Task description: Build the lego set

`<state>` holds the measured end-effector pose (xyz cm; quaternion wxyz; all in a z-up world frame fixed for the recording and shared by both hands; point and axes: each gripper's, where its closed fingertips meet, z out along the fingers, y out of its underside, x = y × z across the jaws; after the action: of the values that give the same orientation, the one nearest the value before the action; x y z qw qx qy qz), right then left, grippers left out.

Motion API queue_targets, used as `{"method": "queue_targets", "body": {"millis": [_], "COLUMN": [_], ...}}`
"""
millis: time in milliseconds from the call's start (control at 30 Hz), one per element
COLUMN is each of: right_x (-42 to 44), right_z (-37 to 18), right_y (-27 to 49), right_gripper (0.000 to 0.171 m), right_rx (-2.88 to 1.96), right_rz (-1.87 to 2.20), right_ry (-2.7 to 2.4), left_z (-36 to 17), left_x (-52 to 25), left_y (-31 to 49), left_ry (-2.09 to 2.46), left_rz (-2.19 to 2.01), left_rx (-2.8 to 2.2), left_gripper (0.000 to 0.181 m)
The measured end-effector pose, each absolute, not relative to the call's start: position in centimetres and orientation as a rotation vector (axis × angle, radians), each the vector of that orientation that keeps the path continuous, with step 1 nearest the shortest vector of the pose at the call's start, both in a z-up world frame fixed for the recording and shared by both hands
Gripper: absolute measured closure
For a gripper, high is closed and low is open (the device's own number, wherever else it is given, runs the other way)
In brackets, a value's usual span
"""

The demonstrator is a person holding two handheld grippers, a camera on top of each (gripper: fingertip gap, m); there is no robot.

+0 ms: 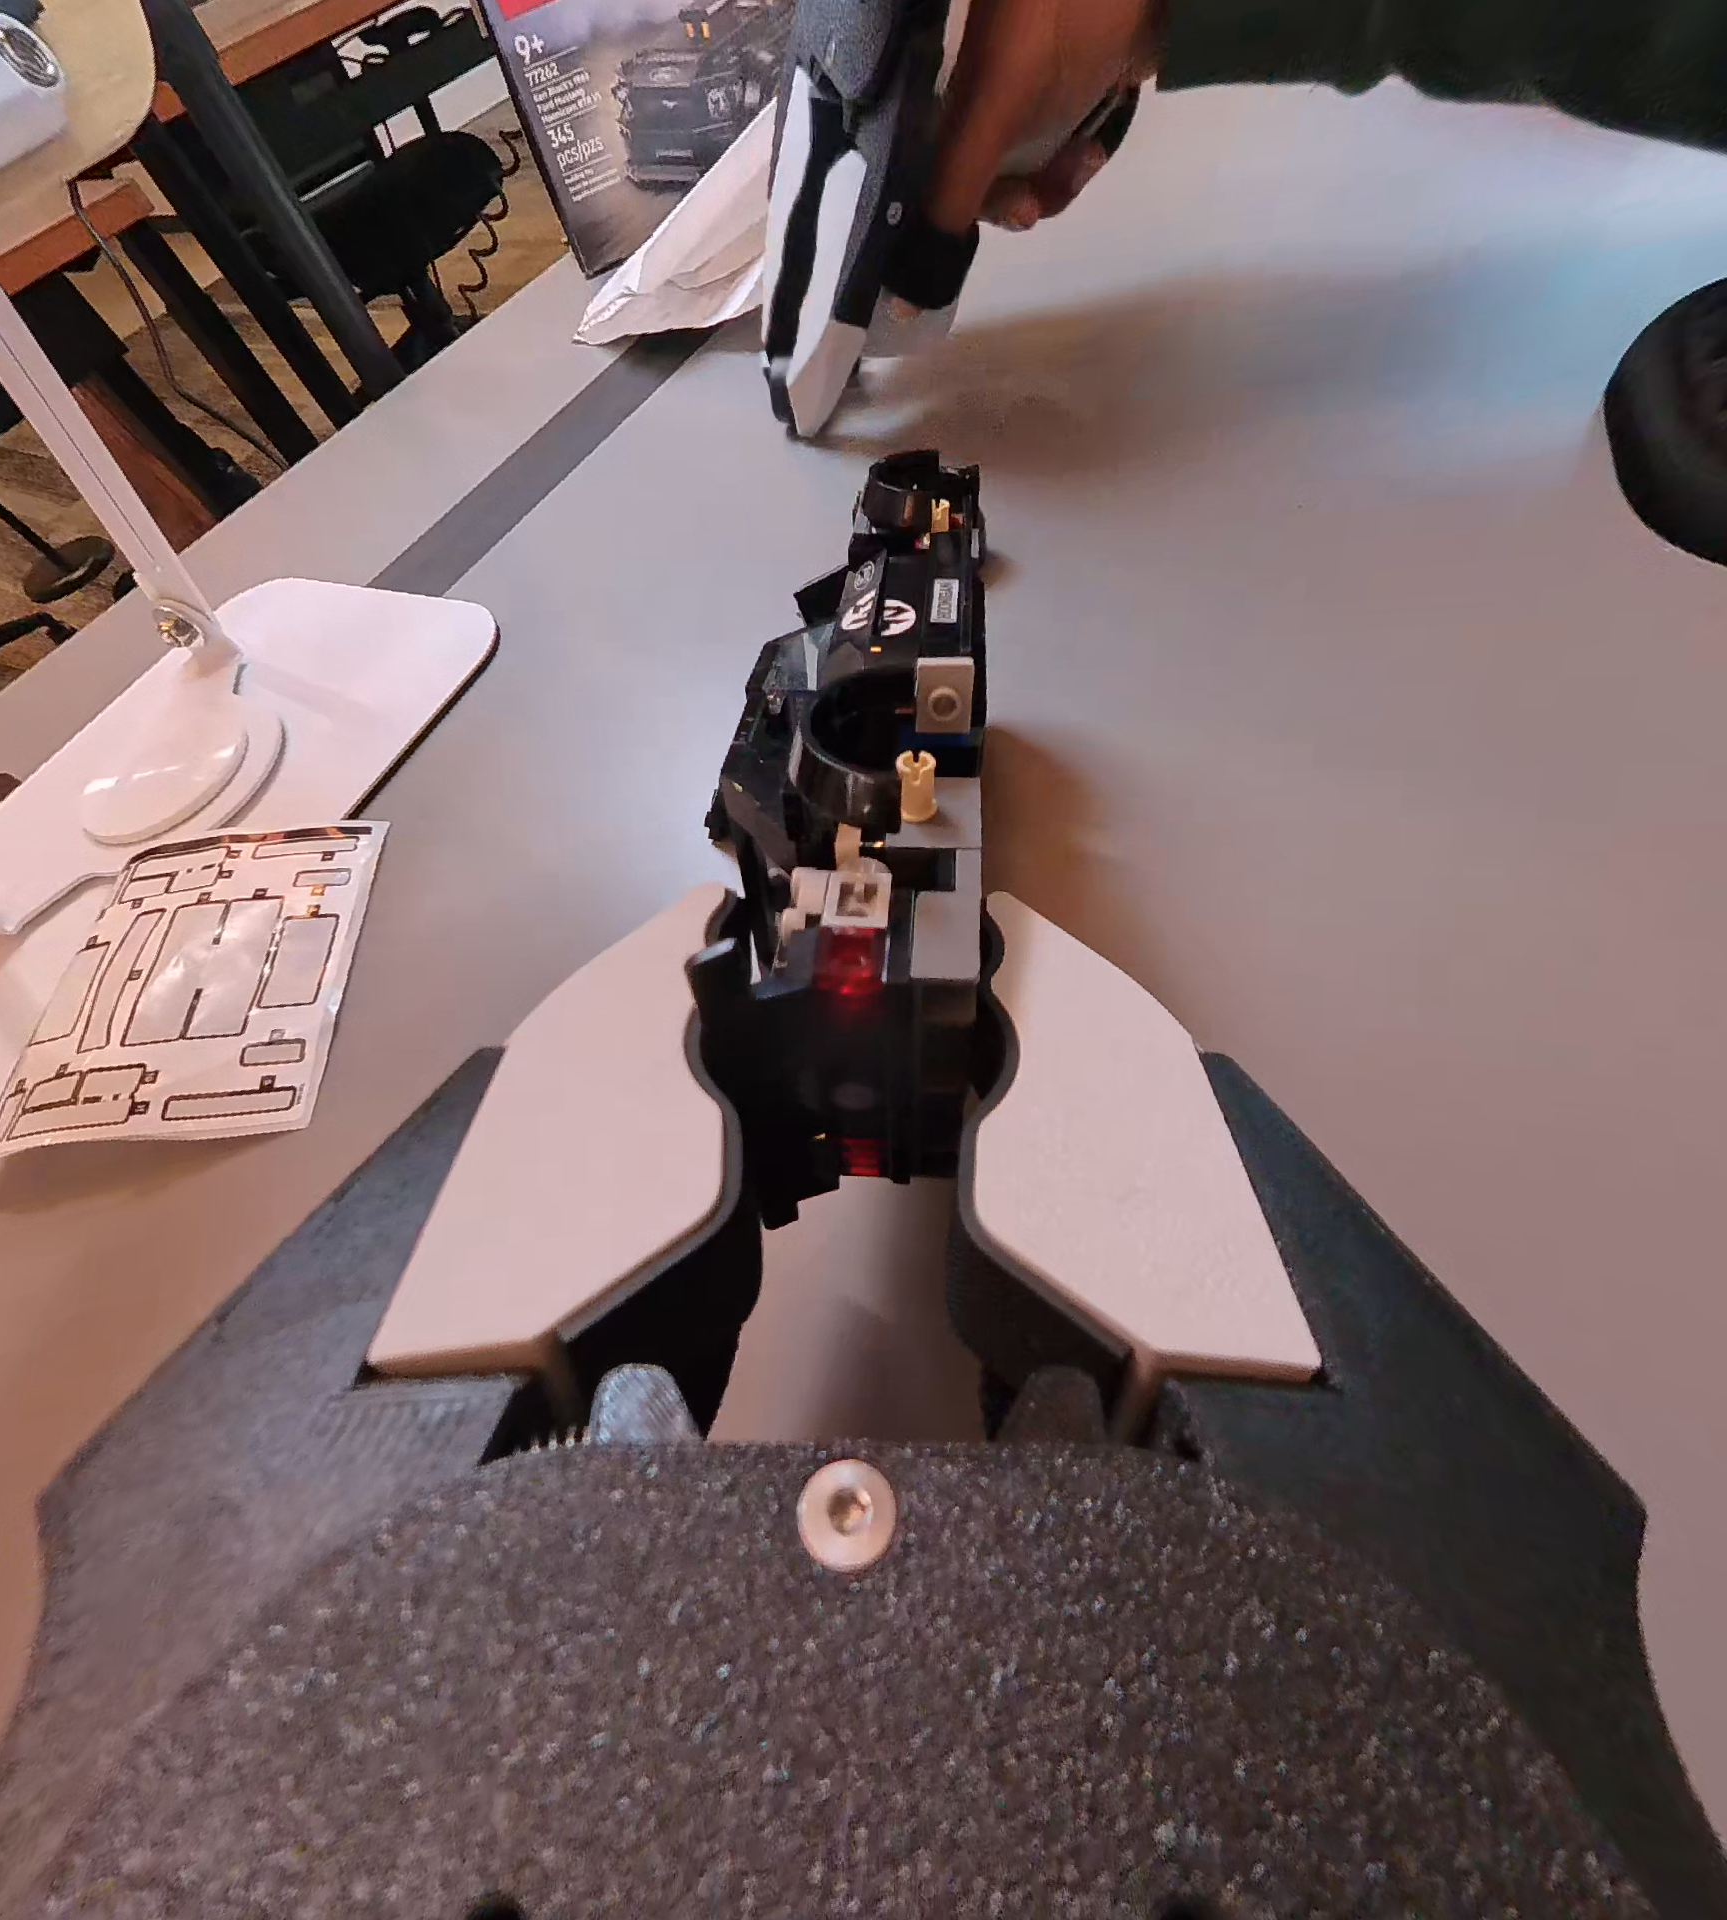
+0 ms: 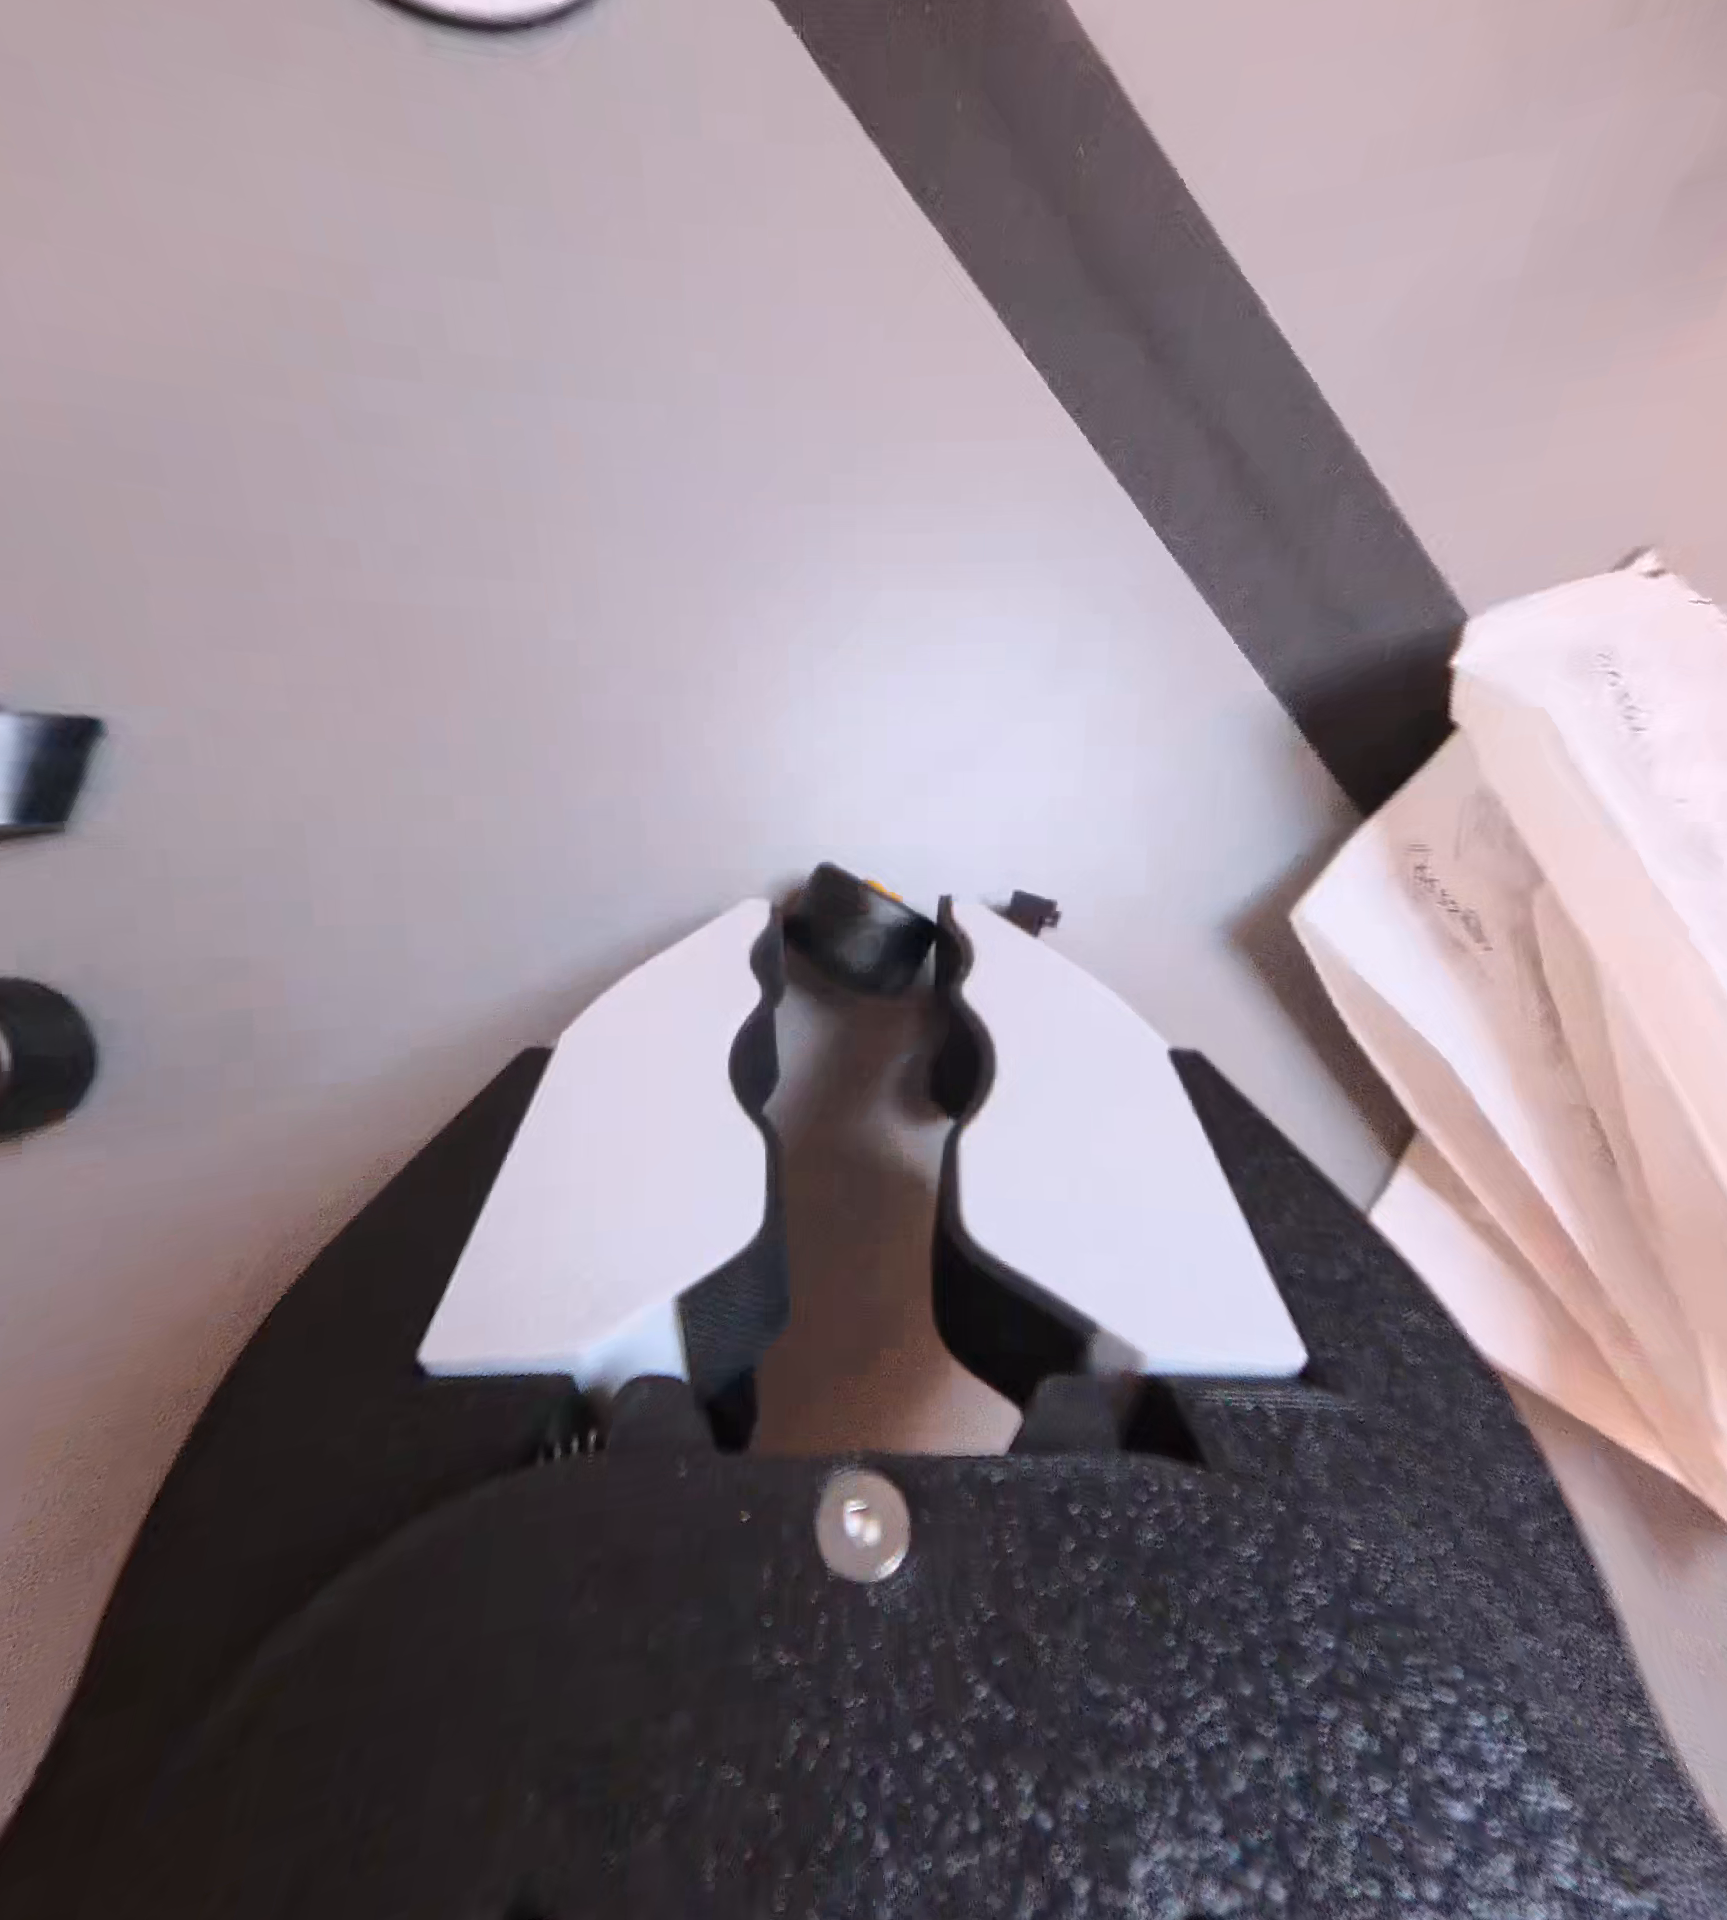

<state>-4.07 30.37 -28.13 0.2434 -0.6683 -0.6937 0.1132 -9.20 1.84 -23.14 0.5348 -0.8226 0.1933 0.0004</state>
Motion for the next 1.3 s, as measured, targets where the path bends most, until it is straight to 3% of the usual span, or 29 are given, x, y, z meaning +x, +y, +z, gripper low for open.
{"method": "queue_targets", "body": {"millis": [300,600,933,1300], "right_x": [-4.7,-1.8,1.4,0.2], "right_z": [-27.0,-19.3,-26.6,-28.2], "right_y": [28.2,12.7,4.2,1.4], "right_gripper": [0.144,0.144,0.143,0.14], "right_rx": [-1.636,-0.795,-0.972,-1.035], "right_rz": [0.38,0.743,0.736,0.547], "right_ry": [-1.923,-1.932,-2.241,-2.642], "left_z": [-23.3,-23.4,-23.5,-23.6], "left_x": [-9.4,-9.4,-9.3,-9.3], "left_y": [1.9,1.9,1.8,1.8], "left_ry": [0.457,0.477,0.504,0.48], "left_rz": [-0.011,0.019,0.062,0.065], "left_rx": [-1.967,-1.966,-1.968,-1.989], "left_gripper": [0.14,0.14,0.14,0.14]}}
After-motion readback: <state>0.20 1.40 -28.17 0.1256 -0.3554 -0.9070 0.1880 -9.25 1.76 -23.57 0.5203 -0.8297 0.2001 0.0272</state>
